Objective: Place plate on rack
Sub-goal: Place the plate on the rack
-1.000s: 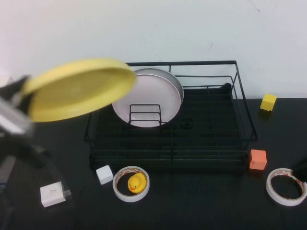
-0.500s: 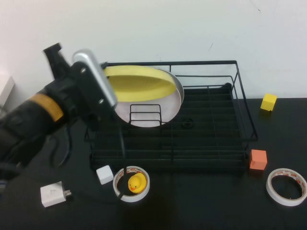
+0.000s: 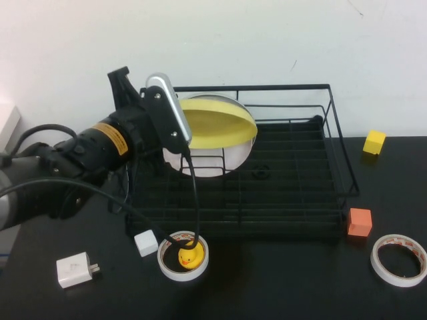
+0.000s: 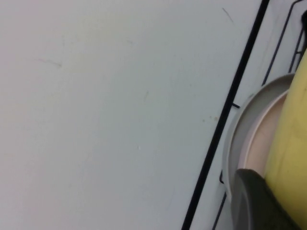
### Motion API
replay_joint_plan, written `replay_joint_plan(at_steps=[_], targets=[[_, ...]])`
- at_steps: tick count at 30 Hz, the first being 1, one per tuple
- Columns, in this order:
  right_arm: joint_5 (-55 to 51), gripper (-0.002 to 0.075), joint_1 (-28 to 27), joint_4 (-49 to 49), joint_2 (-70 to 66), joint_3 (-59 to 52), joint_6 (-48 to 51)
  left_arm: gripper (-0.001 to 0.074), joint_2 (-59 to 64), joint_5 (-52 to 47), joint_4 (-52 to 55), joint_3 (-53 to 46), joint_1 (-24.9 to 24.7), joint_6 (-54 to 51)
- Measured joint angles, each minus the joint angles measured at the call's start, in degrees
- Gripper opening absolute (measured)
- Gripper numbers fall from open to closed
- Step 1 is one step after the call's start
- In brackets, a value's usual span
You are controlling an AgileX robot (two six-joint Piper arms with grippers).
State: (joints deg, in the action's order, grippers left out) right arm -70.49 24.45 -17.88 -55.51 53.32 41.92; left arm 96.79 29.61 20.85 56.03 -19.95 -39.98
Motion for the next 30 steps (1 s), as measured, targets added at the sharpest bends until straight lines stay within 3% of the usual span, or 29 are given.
replay_joint_plan(at_steps=[15, 30], targets=[[0.0, 0.0005, 0.0, 0.09, 0.0, 0.0, -0.22, 0.0049, 6.13, 2.23, 0.0, 0.13, 0.0, -2.03], [0.0, 0.0005, 0.0, -0.55, 0.0, 0.0, -1.25, 0.0047, 3.95, 7.3, -1.32, 0.77, -0.43, -3.59]])
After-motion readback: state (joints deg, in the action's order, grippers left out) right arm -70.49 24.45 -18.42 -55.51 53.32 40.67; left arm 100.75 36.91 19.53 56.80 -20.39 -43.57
